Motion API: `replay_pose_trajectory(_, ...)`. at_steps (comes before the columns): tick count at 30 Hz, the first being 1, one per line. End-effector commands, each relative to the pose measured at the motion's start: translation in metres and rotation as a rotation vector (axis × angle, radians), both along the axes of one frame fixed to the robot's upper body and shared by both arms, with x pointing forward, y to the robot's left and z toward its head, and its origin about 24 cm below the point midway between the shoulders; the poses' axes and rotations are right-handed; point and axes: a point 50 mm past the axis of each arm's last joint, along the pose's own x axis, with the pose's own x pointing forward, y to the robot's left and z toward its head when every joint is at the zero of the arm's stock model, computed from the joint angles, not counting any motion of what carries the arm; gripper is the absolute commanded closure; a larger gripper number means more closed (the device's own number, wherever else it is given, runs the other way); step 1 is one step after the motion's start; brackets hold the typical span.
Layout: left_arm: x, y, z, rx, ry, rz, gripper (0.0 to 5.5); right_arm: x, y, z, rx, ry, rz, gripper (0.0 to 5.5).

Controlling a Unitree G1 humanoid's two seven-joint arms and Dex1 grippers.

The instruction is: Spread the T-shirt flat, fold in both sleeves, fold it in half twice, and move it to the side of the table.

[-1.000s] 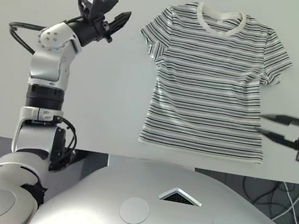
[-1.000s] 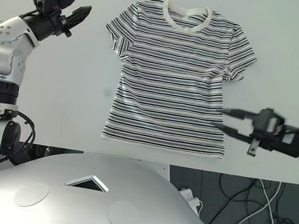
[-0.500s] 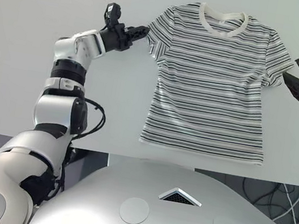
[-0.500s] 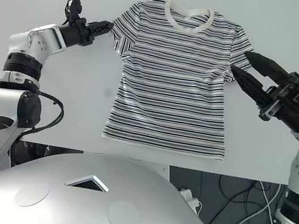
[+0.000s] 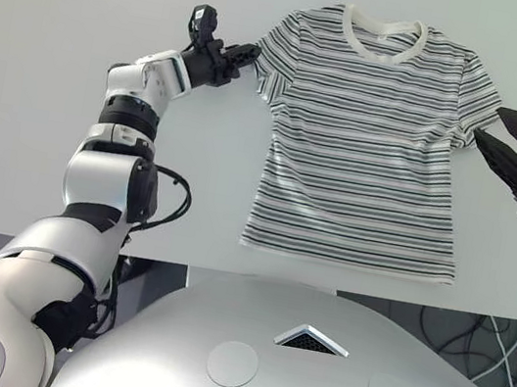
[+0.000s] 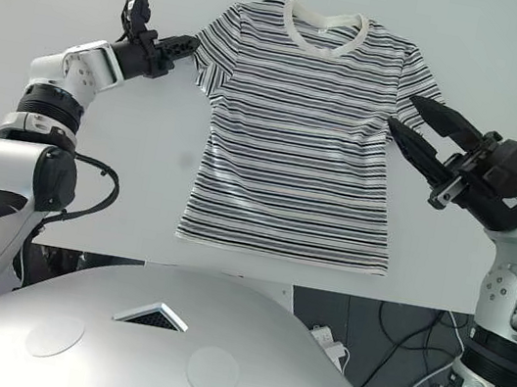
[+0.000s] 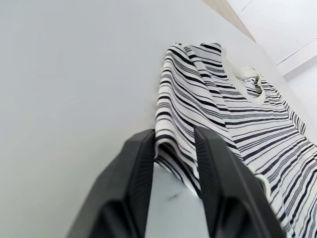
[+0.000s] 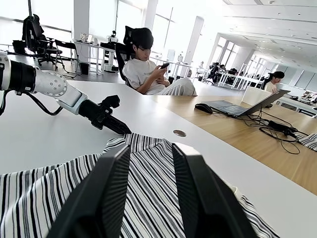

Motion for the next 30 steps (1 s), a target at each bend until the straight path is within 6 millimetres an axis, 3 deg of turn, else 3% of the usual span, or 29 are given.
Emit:
replay_pose_trajectory(1, -0.006, 0.006, -0.01, 0.044, 0.064, 0.015, 4.78, 0.0, 0.003, 0.0, -0.013, -0.013, 0.003, 3.9)
replay_pose_trajectory(6, -0.005, 0.008, -0.007, 0.024, 0.055, 0.019, 5.49, 0.0, 0.003, -0.003, -0.018, -0.012, -0.002, 3.9)
replay_pose_trajectory(12, 0.0, 0.005, 0.007, -0.02, -0.011, -0.005, 5.49, -0.001, 0.003, -0.007, -0.012, -0.01, -0.01, 3.9)
replay_pose_trajectory(21, -0.01, -0.024, 0.056, -0.084, -0.287, -0.133, 5.49, -0.002, 0.005, -0.016, -0.025, 0.006, -0.006, 3.9)
replay_pose_trajectory(25, -0.024, -0.054, 0.043, 0.022, -0.28, -0.254, 5.49, -0.002, 0.007, -0.019, -0.037, 0.007, -0.006, 3.9)
replay_pose_trajectory(30, -0.025, -0.091, 0.022, 0.167, -0.208, -0.341, 5.49, -0.001, 0.011, -0.023, -0.038, 0.004, -0.007, 3.9)
